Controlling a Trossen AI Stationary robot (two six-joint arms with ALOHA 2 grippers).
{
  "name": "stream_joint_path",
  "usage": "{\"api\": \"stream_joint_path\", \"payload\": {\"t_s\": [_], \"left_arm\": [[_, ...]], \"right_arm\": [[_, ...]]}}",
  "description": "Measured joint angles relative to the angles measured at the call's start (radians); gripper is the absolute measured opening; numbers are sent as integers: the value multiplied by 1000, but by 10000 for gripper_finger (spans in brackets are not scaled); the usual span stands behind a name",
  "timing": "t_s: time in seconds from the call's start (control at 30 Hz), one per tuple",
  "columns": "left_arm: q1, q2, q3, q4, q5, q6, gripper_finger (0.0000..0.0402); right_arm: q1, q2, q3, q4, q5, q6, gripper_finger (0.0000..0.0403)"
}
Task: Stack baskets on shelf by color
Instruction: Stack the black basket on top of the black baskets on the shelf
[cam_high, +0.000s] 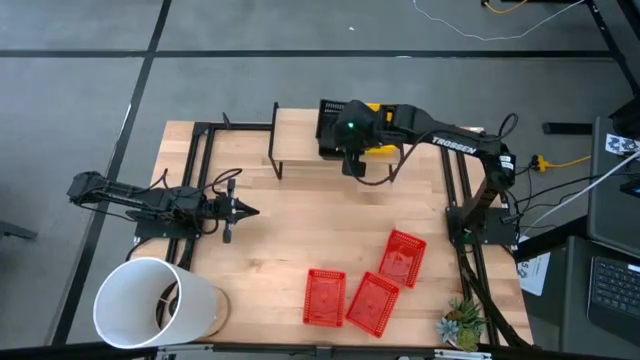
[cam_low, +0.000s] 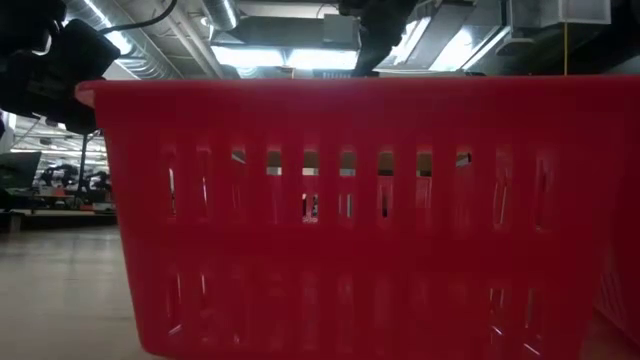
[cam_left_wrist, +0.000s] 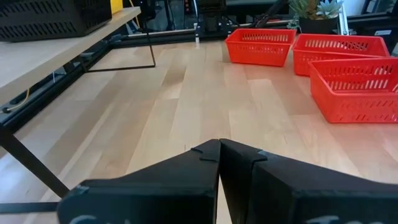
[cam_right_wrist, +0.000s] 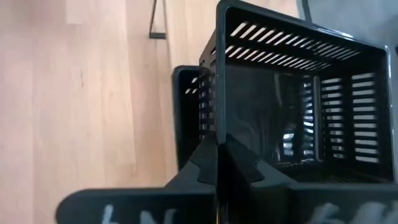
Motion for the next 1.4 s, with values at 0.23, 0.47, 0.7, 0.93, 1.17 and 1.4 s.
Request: {"api": "stream_joint_path", "payload": {"t_s": [0.23,0.47,0.7,0.93,1.17,1.4], "left_arm": [[0,0,0,0,0,1,0],[0,0,0,-1,0,1,0],[0,0,0,-1,0,2,0],[0,0,0,-1,0,7,0],[0,0,0,-2,0,6,0],[0,0,0,-8,0,6,0]], "right_arm": [[0,0,0,-36,-37,19,2],[-32,0,0,-31,-36,-5,2],[-58,0,0,-29,-52,-30,2],[-60,0,1,-2,-60,-81,2],[-73,45,2,12,-97,-106,2],[-72,47,2,18,-96,-99,2]]}}
